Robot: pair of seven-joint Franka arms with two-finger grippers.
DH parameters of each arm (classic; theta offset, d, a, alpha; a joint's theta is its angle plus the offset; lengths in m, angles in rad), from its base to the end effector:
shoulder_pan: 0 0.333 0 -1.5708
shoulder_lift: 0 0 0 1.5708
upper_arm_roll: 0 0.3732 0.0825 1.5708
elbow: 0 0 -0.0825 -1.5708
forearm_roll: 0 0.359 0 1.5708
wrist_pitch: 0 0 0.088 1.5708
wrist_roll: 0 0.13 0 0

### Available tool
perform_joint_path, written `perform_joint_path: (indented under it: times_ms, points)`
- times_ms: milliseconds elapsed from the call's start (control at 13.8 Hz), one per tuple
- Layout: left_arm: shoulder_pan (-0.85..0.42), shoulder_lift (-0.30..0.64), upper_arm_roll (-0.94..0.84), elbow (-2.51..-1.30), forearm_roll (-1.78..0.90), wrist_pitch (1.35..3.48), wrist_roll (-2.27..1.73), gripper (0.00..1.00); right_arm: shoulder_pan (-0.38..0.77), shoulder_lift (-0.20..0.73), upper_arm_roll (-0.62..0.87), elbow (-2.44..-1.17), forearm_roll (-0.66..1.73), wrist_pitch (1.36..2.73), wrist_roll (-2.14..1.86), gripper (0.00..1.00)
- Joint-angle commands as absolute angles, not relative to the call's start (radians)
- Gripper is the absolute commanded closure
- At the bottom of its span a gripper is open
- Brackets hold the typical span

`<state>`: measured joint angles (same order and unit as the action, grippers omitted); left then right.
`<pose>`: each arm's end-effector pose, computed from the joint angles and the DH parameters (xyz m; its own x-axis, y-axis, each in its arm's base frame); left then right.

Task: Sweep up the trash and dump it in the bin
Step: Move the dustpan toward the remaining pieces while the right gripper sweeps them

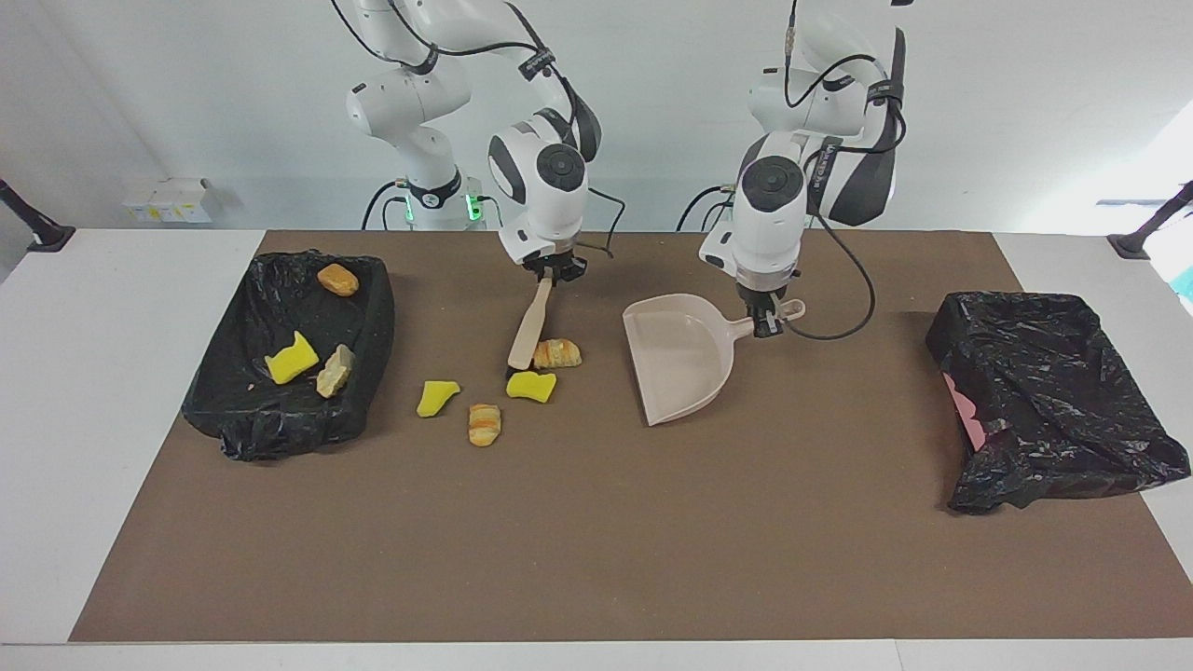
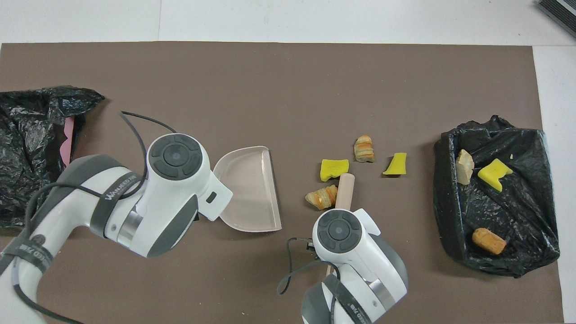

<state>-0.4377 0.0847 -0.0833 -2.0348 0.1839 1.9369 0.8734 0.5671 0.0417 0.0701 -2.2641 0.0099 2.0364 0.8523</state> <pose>0.4655 -0.2472 0.4385 0.0861 -0.9685 -0.2338 -0.9939 -0.0996 0.0468 0.3773 0.2800 0.3742 0.9552 -0.2325 -0.1829 -0.1969 -0.9611 0.1935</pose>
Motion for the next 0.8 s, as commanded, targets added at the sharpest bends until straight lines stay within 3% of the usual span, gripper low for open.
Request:
perform_joint_path:
  times_ms: [0, 362, 723]
  points:
    - [-0.485, 0.063, -0.071, -2.103, 0.23, 2.026, 0.816, 1.0, 0.523, 0.123, 0.078, -2.11, -0.054, 1.93, 0.792, 1.0]
    - [-0.497, 0.058, -0.074, -2.125, 0.229, 2.072, 0.726, 1.0, 0.471, 0.13, 0.077, -2.091, -0.139, 1.91, 0.43, 1.0]
    - [-0.512, 0.048, -0.075, -2.147, 0.226, 2.085, 0.641, 1.0, 0.455, 0.13, 0.083, -2.125, -0.088, 1.956, 0.359, 1.0]
